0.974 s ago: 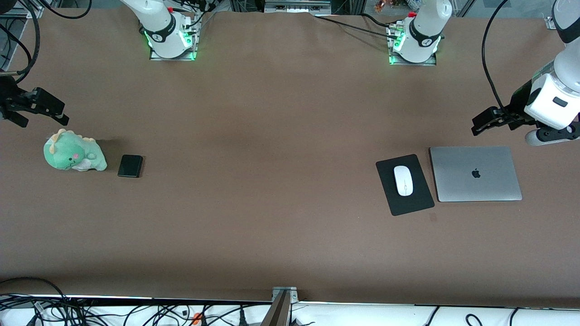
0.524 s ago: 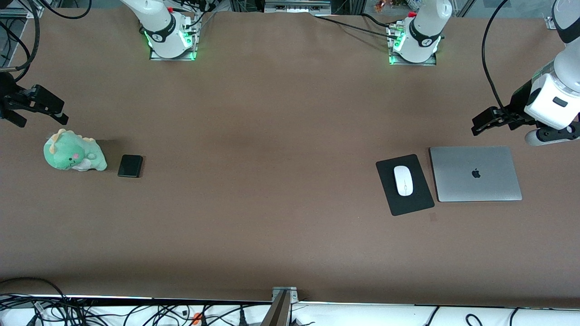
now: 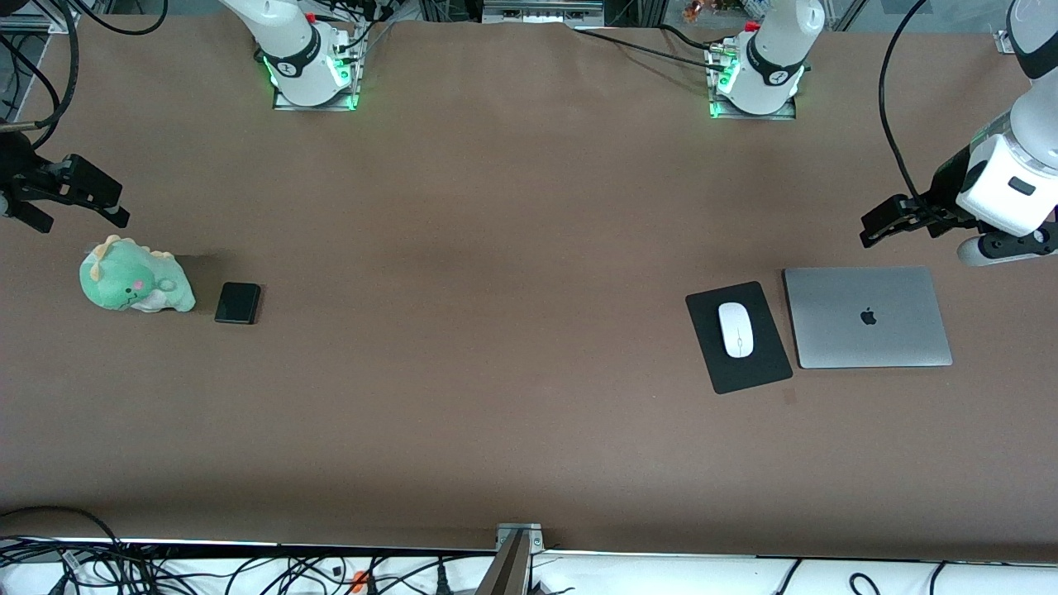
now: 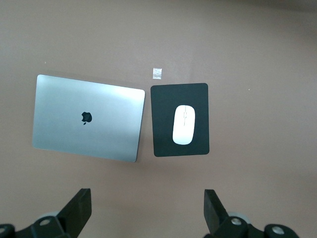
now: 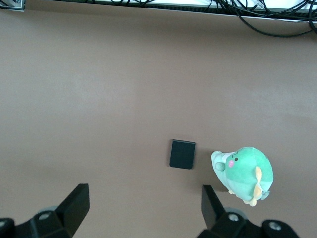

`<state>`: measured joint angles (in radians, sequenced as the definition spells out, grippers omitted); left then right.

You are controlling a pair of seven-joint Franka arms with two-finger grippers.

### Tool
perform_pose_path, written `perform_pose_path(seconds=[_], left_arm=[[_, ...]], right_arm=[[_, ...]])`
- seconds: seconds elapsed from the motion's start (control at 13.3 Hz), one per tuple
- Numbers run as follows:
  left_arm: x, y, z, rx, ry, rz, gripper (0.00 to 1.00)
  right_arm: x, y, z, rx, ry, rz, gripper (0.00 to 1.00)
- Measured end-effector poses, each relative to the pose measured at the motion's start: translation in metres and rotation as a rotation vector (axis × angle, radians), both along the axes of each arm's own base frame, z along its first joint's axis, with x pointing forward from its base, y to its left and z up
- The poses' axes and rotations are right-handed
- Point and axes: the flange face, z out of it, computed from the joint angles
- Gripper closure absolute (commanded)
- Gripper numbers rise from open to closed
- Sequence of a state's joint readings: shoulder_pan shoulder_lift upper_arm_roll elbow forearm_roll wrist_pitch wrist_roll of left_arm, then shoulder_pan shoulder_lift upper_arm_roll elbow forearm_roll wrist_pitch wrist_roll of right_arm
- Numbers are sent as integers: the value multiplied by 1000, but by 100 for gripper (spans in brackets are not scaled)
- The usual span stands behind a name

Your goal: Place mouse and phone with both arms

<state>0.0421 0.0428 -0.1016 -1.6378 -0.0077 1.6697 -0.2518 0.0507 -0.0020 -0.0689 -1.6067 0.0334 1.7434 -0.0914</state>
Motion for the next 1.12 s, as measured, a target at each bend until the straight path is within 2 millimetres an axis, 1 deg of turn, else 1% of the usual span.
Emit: perform_pose_path(seconds=[1.12], left_arm=[[1,1,-2,0,4,1,0]], right_arm=[[-1,-5,-2,0,12,-8,0]])
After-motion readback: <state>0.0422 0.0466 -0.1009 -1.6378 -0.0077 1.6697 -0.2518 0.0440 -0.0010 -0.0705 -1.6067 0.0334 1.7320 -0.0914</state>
